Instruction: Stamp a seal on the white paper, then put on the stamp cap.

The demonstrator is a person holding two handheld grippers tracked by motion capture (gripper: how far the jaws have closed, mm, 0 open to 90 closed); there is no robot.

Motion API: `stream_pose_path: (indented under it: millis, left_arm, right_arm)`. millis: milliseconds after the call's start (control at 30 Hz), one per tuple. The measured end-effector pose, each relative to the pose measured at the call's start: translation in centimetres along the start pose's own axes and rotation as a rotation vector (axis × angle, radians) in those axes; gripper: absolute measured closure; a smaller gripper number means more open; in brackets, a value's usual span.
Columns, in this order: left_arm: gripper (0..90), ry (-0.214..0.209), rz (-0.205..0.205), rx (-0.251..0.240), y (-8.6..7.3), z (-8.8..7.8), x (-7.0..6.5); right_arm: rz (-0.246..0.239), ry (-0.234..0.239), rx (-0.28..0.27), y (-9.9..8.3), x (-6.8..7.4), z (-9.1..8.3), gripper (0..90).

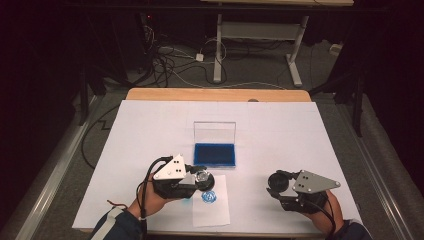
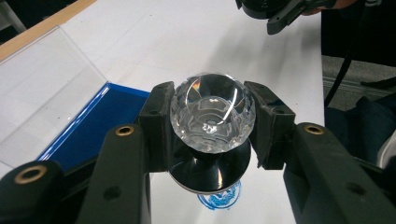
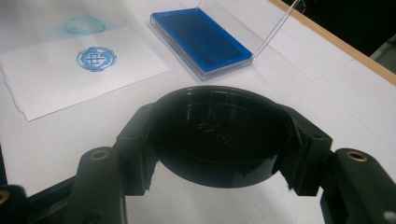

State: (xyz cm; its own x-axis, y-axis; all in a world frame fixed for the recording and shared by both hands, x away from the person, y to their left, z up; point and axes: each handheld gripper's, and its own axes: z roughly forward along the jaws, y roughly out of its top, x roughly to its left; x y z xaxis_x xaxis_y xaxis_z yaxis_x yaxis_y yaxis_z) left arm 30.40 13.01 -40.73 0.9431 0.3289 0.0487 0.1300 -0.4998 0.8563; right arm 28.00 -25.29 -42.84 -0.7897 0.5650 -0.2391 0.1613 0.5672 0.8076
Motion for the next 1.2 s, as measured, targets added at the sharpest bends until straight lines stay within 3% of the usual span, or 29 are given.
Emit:
stream_pose_path:
  millis: [1200]
  left_arm:
    - [54.1, 0.002, 0.008, -0.014, 0.4, 0.1, 0.2]
  right_arm:
    - [0.004, 0.035, 0.016, 0.0, 0.2, 1.0, 38.5]
